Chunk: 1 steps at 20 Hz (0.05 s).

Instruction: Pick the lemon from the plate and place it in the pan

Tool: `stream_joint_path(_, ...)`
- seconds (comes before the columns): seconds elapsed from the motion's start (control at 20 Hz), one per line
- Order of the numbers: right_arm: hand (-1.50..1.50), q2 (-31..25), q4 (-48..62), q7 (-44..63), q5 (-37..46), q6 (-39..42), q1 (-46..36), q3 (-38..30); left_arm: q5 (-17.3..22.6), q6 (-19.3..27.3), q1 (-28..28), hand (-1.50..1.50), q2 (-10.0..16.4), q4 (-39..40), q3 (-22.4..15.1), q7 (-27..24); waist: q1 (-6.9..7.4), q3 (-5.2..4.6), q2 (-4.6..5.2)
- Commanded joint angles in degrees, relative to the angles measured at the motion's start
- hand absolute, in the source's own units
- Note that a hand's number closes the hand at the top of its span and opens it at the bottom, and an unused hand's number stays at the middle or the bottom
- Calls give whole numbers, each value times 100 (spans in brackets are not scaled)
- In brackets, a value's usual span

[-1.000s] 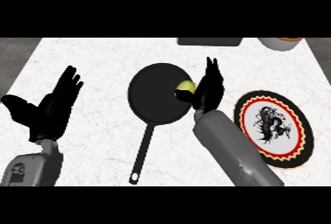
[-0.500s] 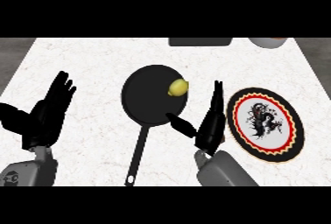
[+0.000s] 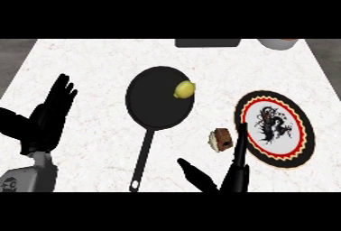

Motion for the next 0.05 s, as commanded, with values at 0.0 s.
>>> stream_joint_path(0.0,-150,113,-597,203,509,358,430,-300,-34,244,-373,0,-3,-393,-45,729,7,-2,3)
